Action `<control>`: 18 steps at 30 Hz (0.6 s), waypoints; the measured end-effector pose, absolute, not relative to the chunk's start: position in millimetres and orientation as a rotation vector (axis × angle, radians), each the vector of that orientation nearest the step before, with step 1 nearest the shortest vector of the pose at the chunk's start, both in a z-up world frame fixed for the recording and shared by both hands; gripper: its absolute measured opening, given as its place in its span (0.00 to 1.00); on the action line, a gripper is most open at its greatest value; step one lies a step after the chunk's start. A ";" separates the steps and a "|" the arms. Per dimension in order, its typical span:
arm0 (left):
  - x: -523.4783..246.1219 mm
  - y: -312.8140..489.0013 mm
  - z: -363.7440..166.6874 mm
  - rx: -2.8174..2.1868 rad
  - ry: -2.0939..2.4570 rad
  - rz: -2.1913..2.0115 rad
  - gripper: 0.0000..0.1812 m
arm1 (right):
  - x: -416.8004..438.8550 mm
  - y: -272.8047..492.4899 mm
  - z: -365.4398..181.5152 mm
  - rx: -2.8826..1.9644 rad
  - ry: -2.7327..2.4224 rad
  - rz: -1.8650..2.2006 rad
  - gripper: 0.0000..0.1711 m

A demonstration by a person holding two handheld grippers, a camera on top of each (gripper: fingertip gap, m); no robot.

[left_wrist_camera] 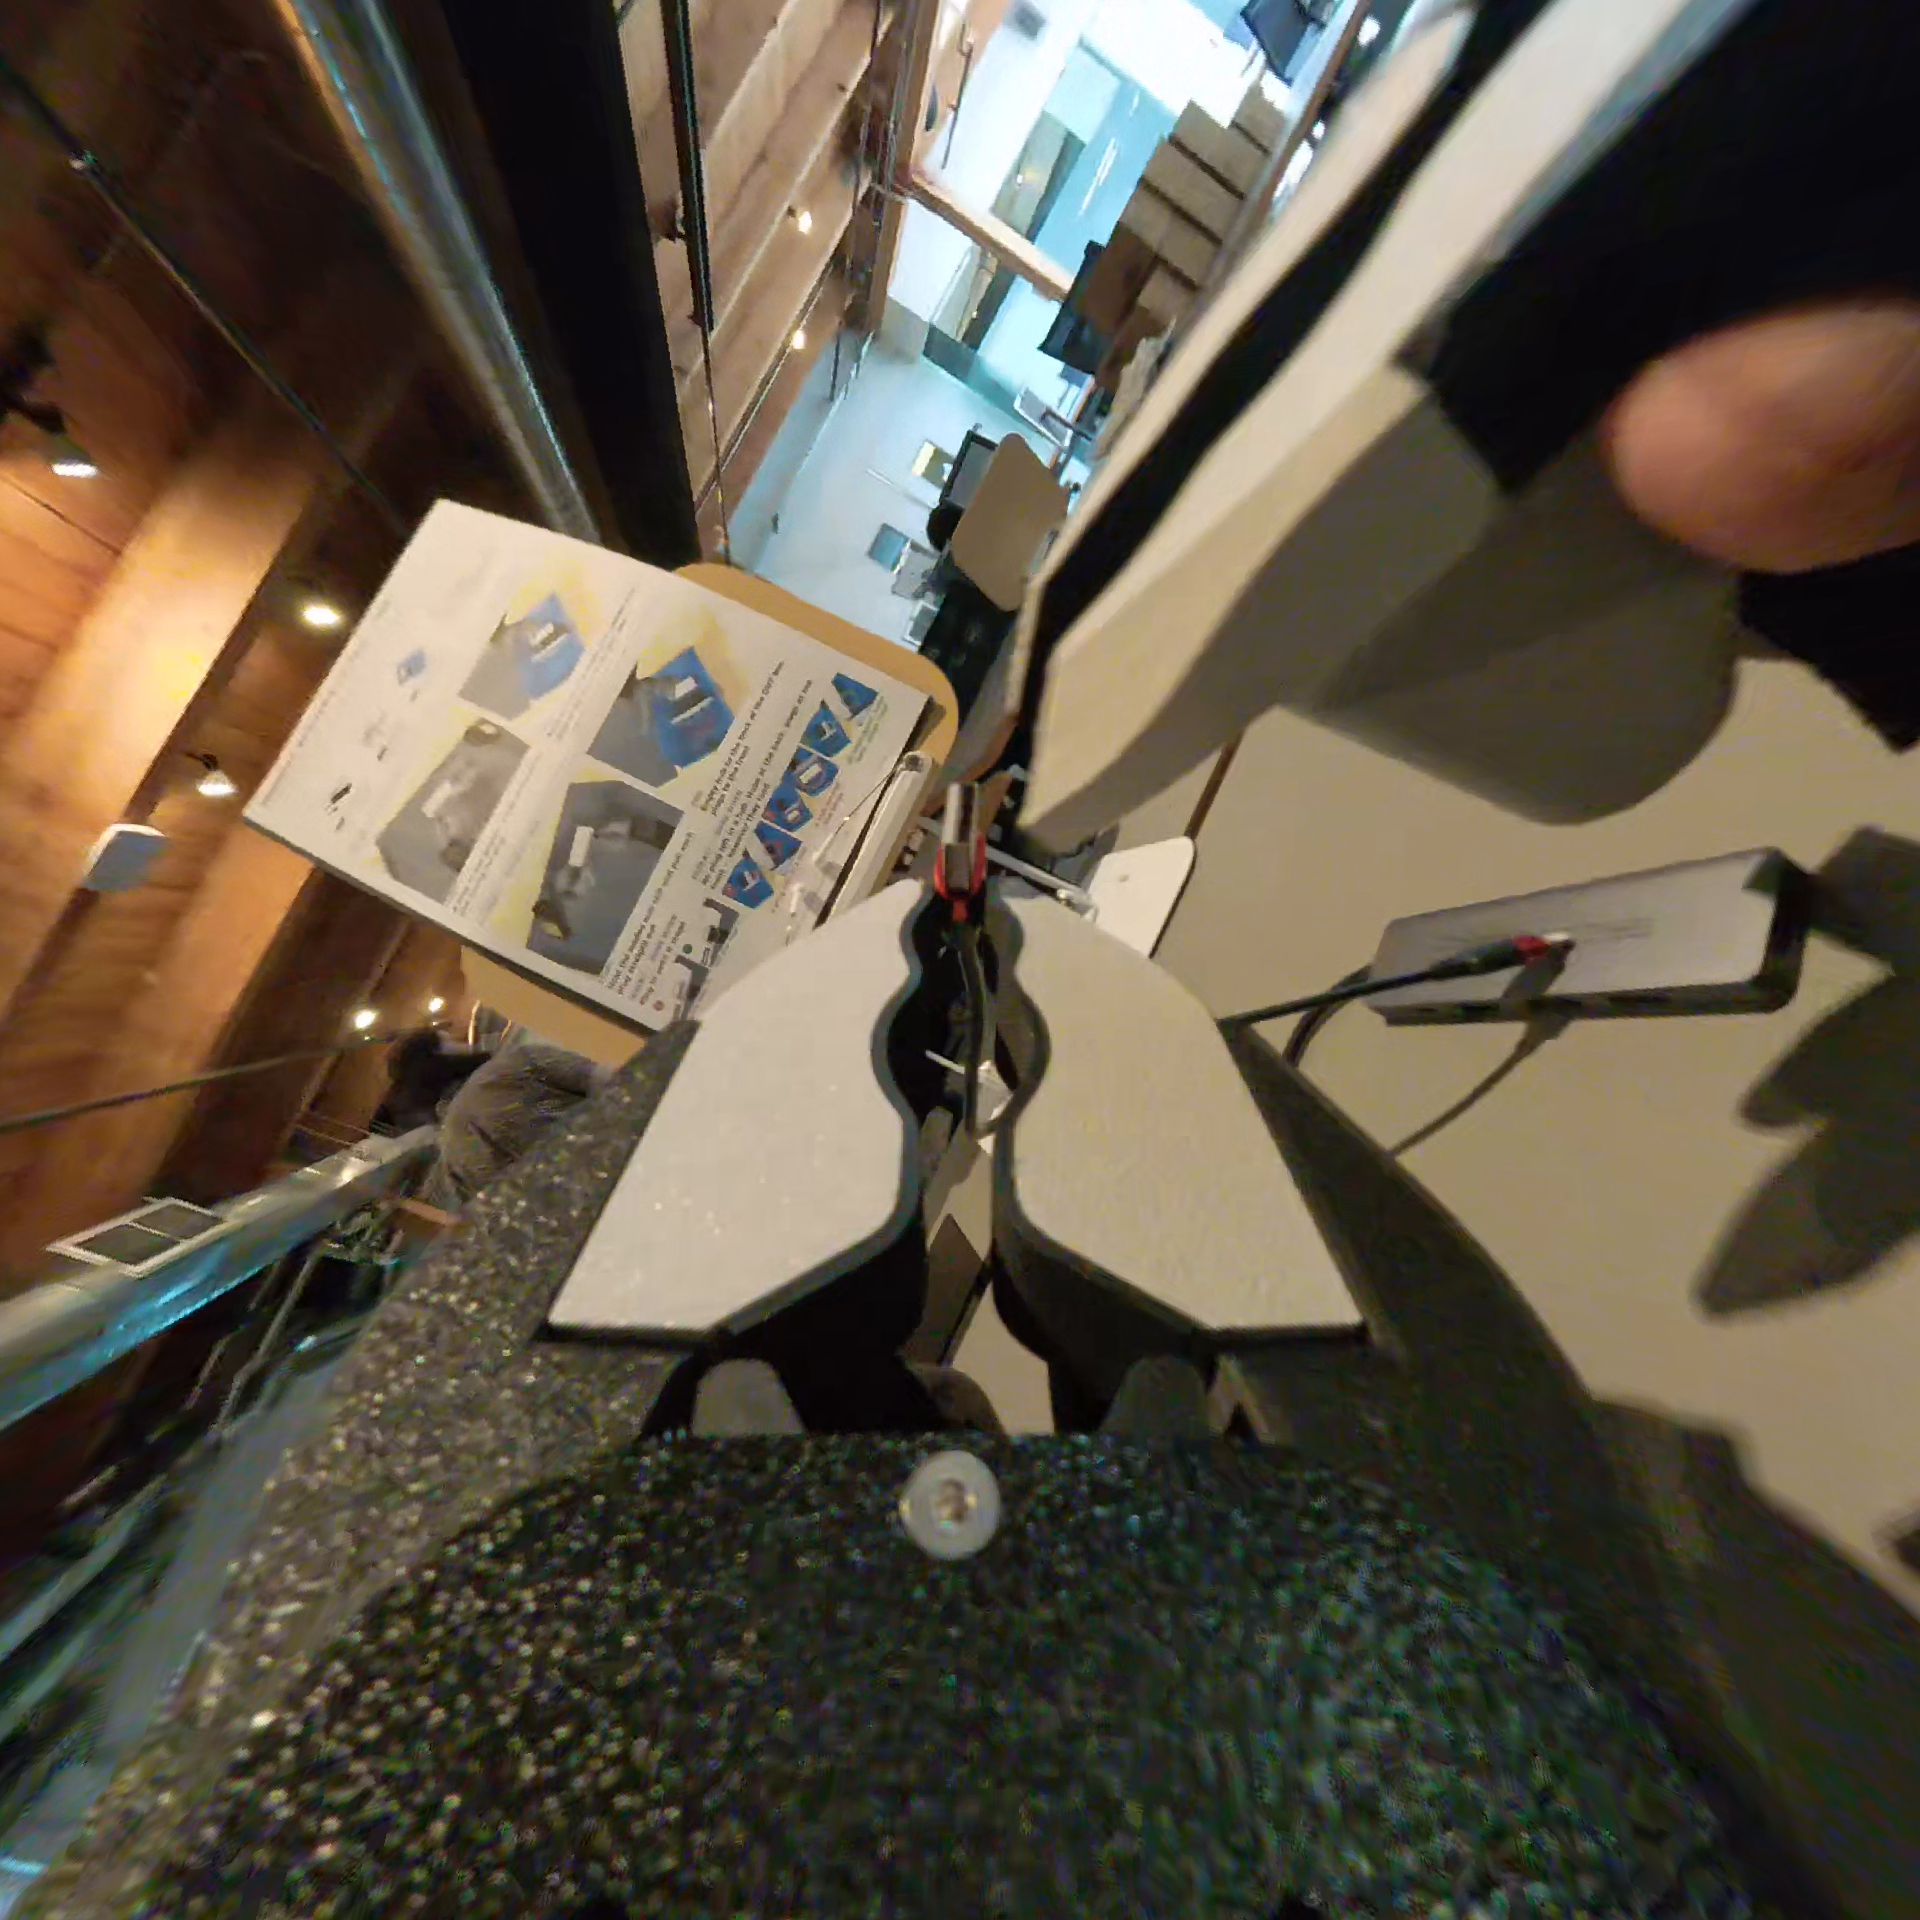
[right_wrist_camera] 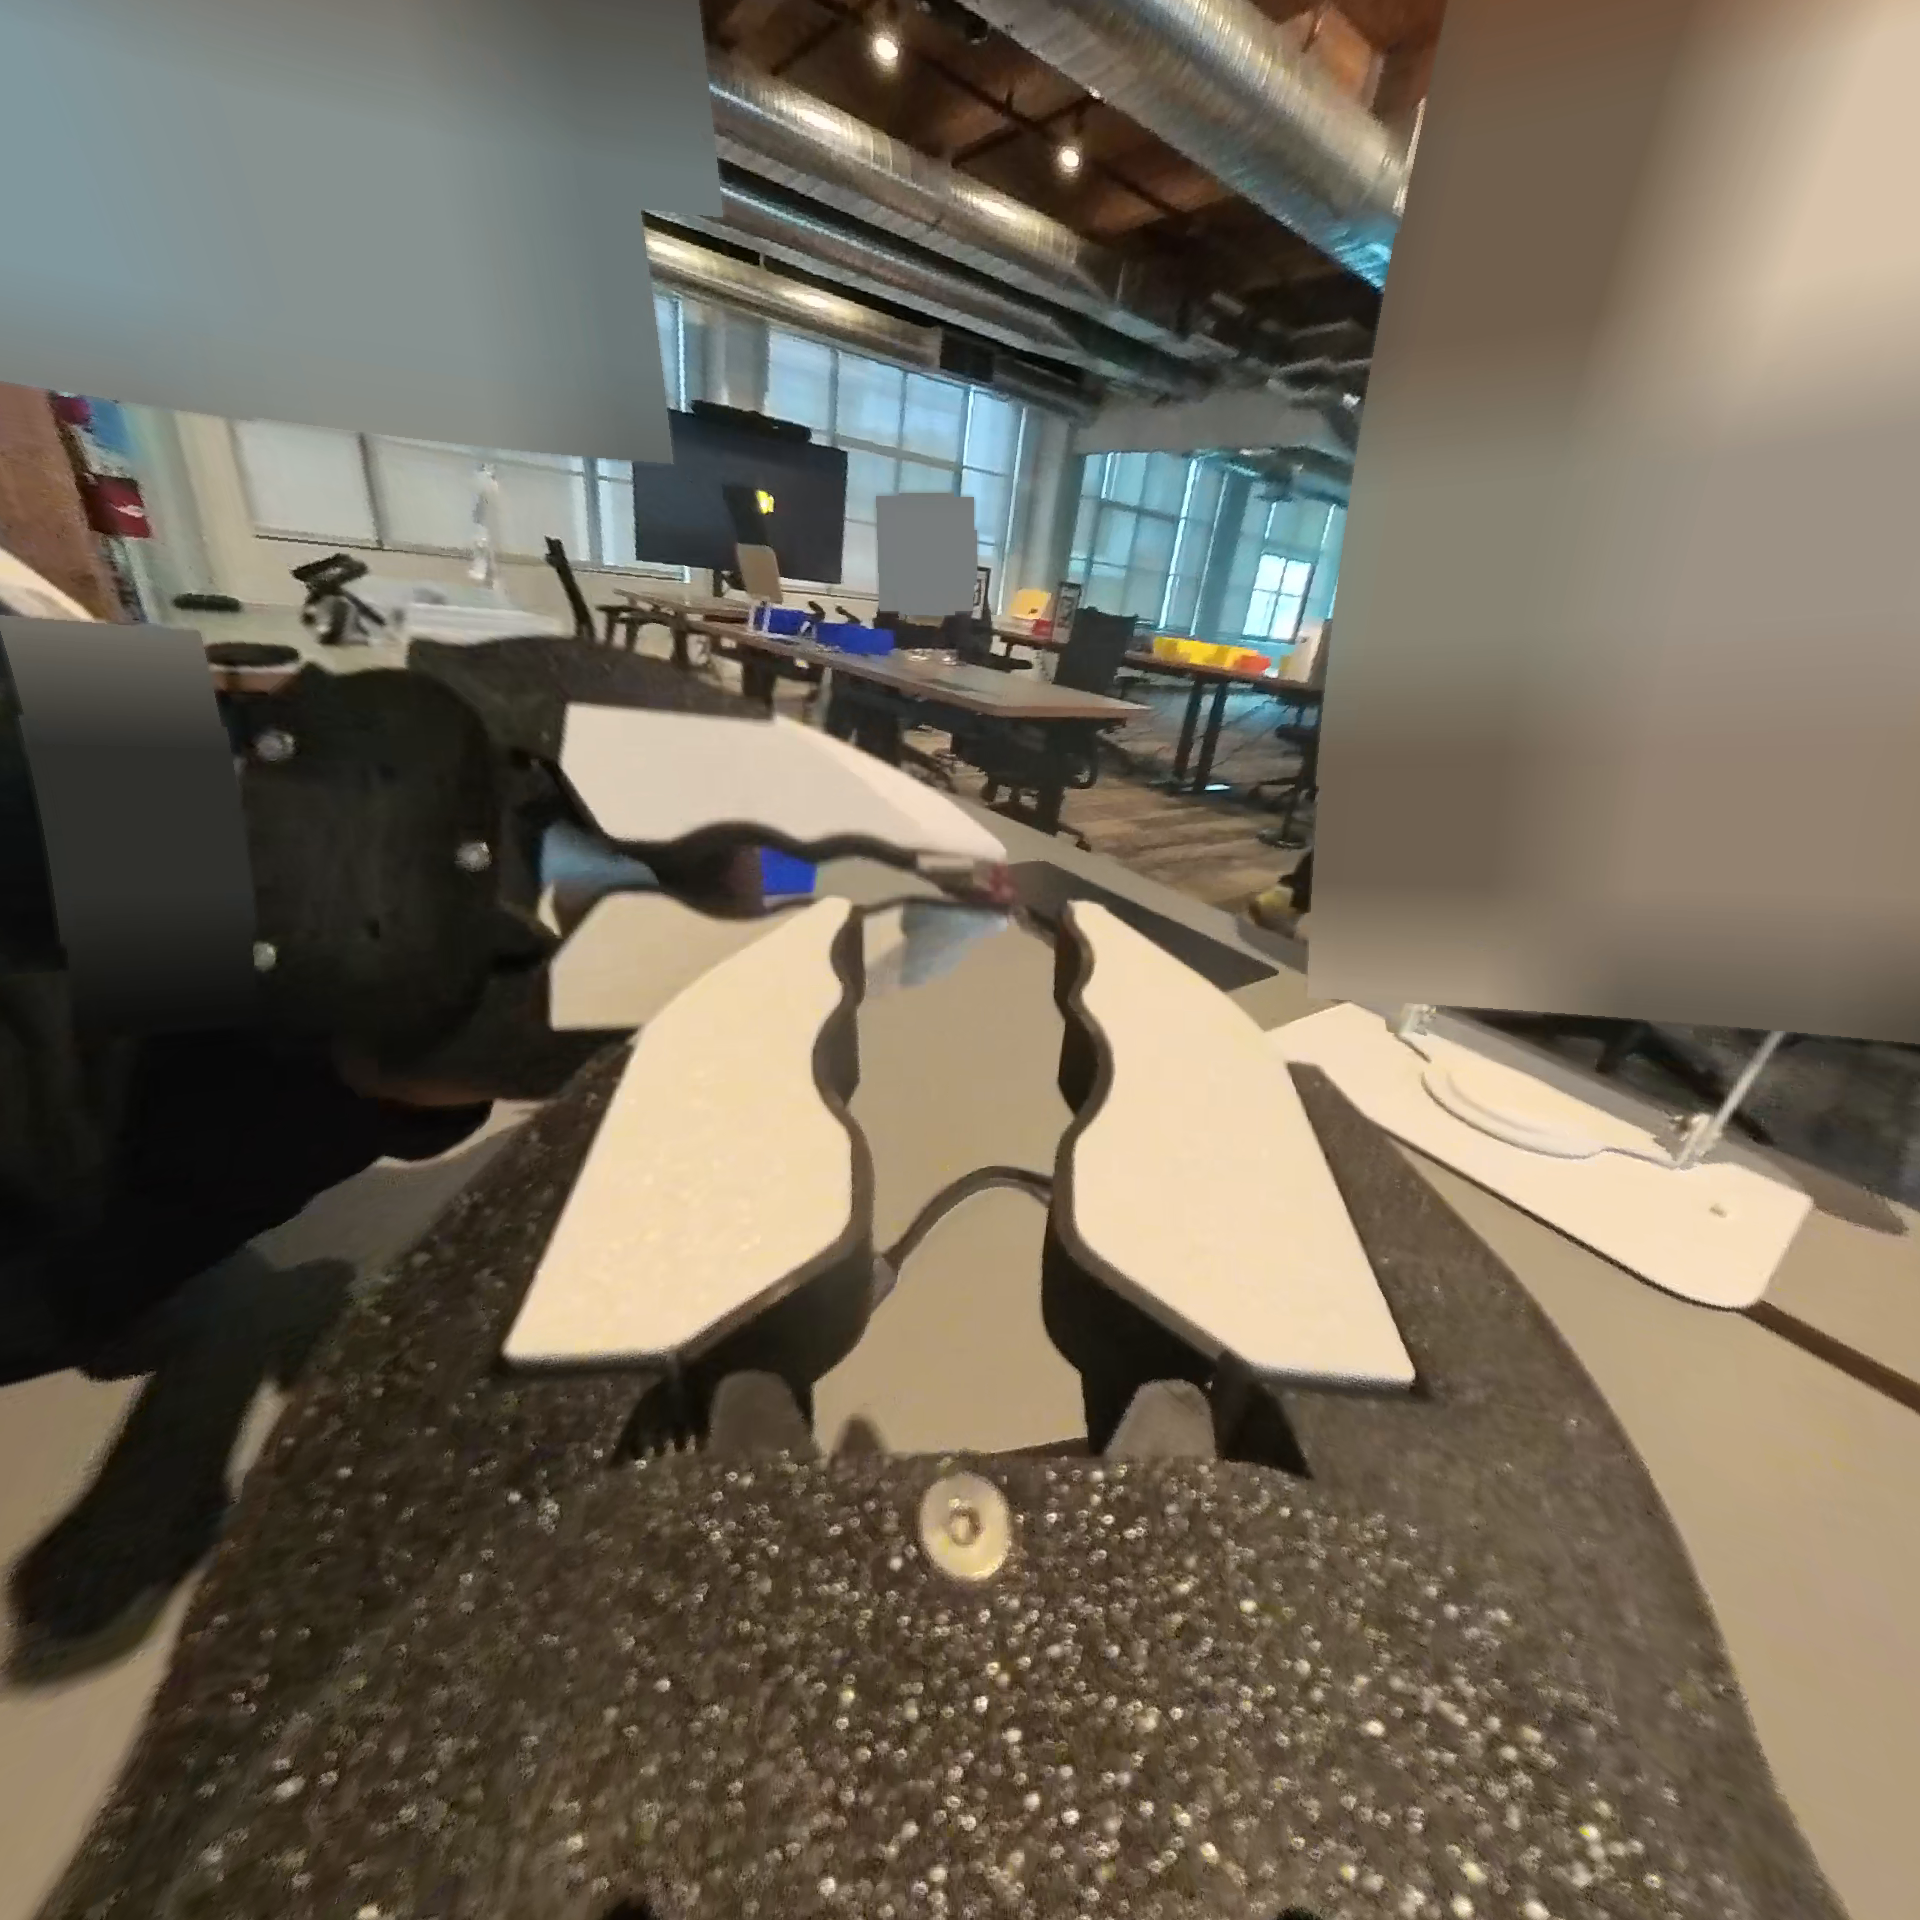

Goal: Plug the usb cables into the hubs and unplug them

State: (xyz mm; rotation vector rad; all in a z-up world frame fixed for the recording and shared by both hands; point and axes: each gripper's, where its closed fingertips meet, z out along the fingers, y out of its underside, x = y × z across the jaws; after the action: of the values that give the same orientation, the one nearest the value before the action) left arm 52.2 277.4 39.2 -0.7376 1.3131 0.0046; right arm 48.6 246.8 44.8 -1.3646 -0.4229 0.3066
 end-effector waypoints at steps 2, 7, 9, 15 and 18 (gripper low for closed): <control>55.8 273.1 35.7 -0.720 1.327 0.014 0.04 | 46.7 247.0 44.8 -1.381 -0.420 0.286 0.20; 58.9 271.9 32.5 -0.704 1.329 0.080 0.04 | 54.1 252.6 36.5 -1.449 -0.357 0.309 0.20; 60.7 270.7 29.4 -0.696 1.343 0.101 0.04 | 55.1 253.7 34.4 -1.465 -0.347 0.313 0.20; 65.8 265.7 22.5 -0.672 1.369 0.159 0.04 | 52.7 256.1 25.7 -1.511 -0.373 0.272 0.16; 65.8 266.0 20.3 -0.673 1.378 0.169 0.04 | 52.0 256.3 23.5 -1.521 -0.391 0.244 0.14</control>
State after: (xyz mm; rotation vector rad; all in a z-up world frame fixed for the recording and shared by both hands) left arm 65.8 266.0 20.3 -0.6732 1.3781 0.1692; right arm 52.0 256.3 23.5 -1.5210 -0.3909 0.2442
